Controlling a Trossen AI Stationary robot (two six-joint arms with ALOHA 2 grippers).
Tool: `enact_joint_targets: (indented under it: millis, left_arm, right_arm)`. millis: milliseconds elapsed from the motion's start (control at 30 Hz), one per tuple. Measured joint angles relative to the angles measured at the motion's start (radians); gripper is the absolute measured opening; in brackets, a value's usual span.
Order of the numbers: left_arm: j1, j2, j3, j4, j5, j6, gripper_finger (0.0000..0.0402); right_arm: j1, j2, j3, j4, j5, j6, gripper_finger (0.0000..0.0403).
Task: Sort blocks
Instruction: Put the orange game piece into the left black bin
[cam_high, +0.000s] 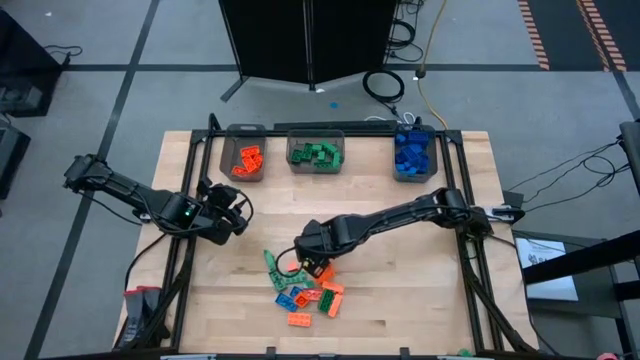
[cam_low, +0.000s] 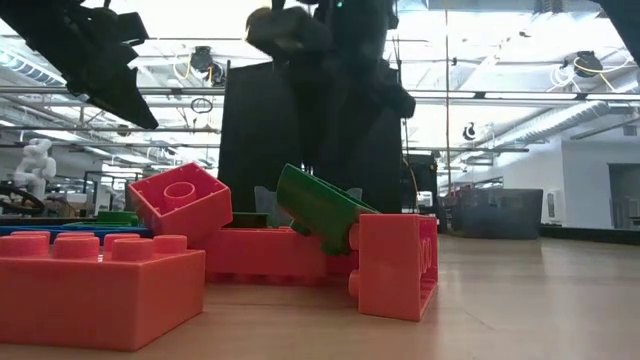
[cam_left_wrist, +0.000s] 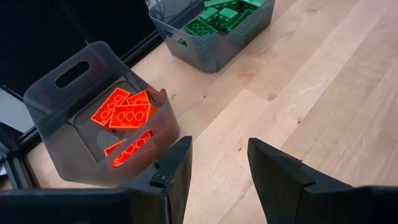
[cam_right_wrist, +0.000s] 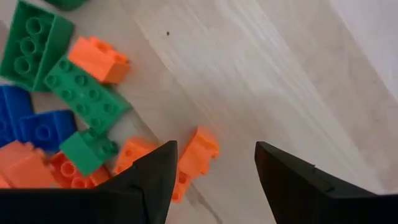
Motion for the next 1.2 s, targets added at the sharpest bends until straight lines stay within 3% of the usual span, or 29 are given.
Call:
enact_joint_targets:
  millis: [1000,1100,1200]
  left_arm:
    - [-0.001,0.000,0.000,0.000,0.006,-0.002,0.0160]
    - [-0.001,0.000,0.000,0.000,0.006,-0.002,0.0160]
    - [-0.001,0.000,0.000,0.000,0.006,-0.001,0.0160]
  right_arm:
    - [0.039,0.001,-0.191,0.204,-0.017,0.207,0.0208]
    - [0.037,0.001,-0.202,0.211,-0.021,0.205,0.0185]
    - [0.035,0.001,-0.203,0.213,-0.025,0.188,0.0130]
